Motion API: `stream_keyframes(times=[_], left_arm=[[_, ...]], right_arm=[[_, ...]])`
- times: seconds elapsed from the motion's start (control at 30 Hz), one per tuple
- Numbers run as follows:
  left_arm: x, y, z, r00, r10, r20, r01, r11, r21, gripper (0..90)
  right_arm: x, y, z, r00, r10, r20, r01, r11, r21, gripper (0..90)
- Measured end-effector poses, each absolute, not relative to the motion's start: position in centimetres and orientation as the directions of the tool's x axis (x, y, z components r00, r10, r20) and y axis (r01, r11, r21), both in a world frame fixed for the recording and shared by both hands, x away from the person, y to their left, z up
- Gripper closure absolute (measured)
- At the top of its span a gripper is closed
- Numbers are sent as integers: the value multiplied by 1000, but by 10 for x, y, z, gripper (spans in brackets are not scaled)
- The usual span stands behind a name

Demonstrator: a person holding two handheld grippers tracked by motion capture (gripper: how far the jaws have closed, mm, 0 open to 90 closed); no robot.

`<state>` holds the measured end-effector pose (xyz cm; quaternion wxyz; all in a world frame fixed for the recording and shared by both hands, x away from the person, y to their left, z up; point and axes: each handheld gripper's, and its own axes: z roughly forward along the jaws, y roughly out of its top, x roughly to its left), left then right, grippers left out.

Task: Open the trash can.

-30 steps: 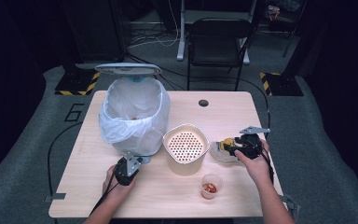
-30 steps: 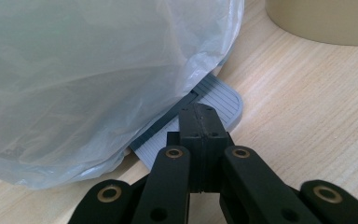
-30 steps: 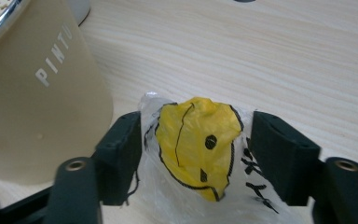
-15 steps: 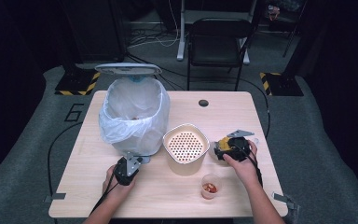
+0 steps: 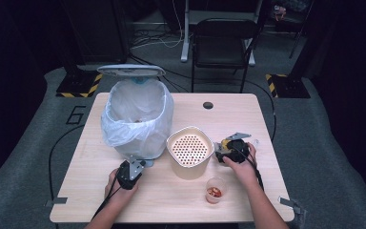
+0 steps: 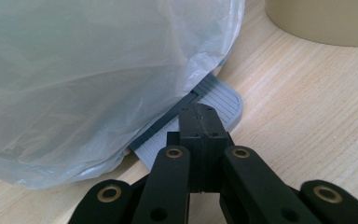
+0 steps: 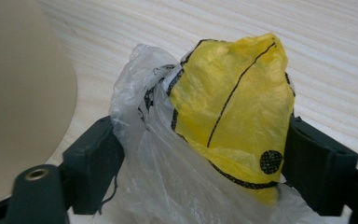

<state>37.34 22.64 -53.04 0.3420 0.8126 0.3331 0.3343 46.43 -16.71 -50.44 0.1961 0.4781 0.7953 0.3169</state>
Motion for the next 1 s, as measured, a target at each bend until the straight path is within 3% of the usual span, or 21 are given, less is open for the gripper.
stream_keyframes(times=[0.53, 0.8, 1.0], left_arm=[[373, 226, -530, 553, 770, 318, 312, -546, 778, 900], [373, 226, -530, 555, 768, 321, 310, -549, 776, 900], [373, 226, -531, 553, 767, 325, 309, -551, 775, 900]], right_arm=[[471, -175, -510, -518, 855, 29, 642, 367, 674, 478], [469, -174, -509, -509, 859, 46, 660, 356, 661, 700], [466, -176, -502, -514, 856, 55, 666, 358, 655, 778]])
